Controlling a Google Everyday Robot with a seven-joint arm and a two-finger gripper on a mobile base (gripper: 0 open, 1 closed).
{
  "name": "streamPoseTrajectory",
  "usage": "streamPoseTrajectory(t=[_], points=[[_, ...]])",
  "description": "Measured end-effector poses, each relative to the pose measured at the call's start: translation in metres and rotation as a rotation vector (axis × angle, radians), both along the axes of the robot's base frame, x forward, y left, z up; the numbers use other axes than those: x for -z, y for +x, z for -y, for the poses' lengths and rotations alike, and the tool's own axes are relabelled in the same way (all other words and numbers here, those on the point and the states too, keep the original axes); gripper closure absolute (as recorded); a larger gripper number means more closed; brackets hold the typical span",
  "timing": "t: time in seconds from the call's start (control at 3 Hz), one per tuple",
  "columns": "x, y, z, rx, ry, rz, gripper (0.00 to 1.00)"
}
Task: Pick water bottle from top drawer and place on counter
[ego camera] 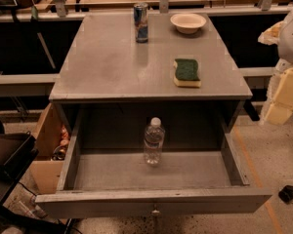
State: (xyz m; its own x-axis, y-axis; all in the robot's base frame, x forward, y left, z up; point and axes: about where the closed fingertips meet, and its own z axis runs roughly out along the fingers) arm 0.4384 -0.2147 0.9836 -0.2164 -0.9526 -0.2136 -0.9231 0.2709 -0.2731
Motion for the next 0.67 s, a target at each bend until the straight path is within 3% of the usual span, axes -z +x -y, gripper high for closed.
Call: streamPoseTrajectory(t=[0.33, 0.67], points=[[-0.0001, 0.0, 0.0, 0.0, 0.0, 0.0, 0.0], [0.0045, 0.0023, -0.0041, 0.004, 0.048, 0.011, 0.0]])
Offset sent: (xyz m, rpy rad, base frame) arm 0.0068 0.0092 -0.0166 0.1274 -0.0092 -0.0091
